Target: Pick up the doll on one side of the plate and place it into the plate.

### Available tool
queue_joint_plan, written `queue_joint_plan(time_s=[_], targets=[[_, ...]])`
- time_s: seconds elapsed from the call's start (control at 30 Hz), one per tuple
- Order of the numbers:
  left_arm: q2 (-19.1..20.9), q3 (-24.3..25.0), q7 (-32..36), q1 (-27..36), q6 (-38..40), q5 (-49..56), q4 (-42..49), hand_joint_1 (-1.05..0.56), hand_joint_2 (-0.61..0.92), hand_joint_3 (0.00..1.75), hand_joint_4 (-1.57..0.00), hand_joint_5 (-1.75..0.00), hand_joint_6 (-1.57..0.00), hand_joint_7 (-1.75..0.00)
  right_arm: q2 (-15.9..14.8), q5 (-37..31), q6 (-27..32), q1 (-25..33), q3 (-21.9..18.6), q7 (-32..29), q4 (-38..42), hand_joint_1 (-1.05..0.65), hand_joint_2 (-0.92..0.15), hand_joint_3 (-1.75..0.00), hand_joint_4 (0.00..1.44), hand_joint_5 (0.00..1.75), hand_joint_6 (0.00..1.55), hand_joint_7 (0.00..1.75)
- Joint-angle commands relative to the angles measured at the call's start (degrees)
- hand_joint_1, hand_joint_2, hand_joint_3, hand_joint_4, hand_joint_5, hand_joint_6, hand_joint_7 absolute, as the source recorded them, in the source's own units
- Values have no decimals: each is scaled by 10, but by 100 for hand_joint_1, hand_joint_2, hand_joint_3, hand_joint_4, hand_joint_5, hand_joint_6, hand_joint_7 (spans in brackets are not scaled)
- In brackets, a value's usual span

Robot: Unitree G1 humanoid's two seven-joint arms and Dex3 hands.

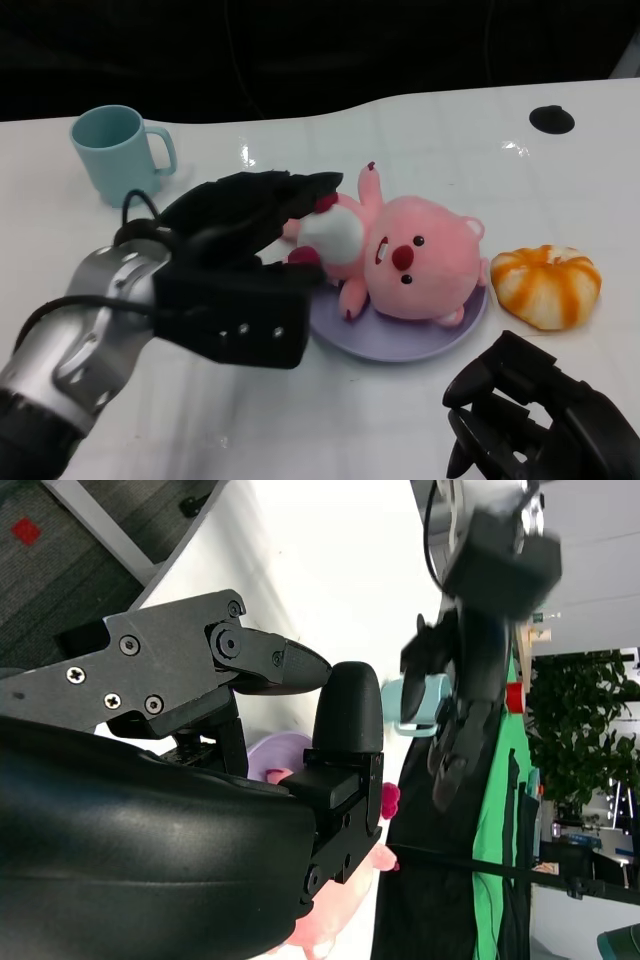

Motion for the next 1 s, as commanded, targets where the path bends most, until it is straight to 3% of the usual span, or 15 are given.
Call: queue_joint_plan(time_s=[0.03, 0.33, 0.5, 0.53, 0.67, 0.8, 0.83, 0.93, 1.0], targets=[[24, 28, -2, 35, -17, -21, -39, -95, 92, 56, -9, -6, -5, -2, -2, 0, -3, 1, -1, -1, -4, -33, -91, -56, 59, 173, 48, 160], [45, 94, 14, 127, -73, -71, -108, -80, 92, 51, -27, -19, -19, -7, -4, -3, -11, 1, -4, -1, -3, -33, -91, -57, 57, 173, 47, 160], [34, 125, 30, 171, -95, -96, -137, -74, 92, 44, -37, -29, -29, -10, -4, -2, -10, -1, -5, -1, 0, -34, -91, -57, 57, 173, 47, 160], [27, 134, 39, 182, -103, -108, -140, -66, 92, 35, -41, -39, -36, -11, -5, -4, -11, -1, -4, -1, 1, -34, -91, -57, 57, 173, 47, 160], [1, 161, 40, 220, -102, -173, -158, -41, 92, 16, -33, -86, -57, -14, -5, -4, -11, -2, -4, -1, 1, -34, -91, -56, 57, 173, 47, 160], [-31, 180, 12, 262, -75, -281, -189, -22, 92, 12, -37, -105, -67, -21, -5, -2, -10, -2, -5, 1, 2, -34, -91, -56, 58, 173, 47, 161], [-39, 184, 8, 274, -71, -308, -197, -13, 87, 26, -51, -111, -68, -37, -5, -2, -11, -3, -5, 1, 2, -34, -91, -56, 58, 173, 47, 161], [-49, 193, 1, 301, -74, -347, -208, -2, 51, 107, -72, -117, -65, -89, -5, 1, -13, -3, -7, 4, 5, -33, -91, -56, 58, 173, 48, 161], [-51, 200, -7, 315, -49, -373, -219, 0, 44, 124, -76, -118, -67, -99, -5, 2, -12, -3, -8, 4, 5, -34, -91, -56, 58, 173, 48, 160]])
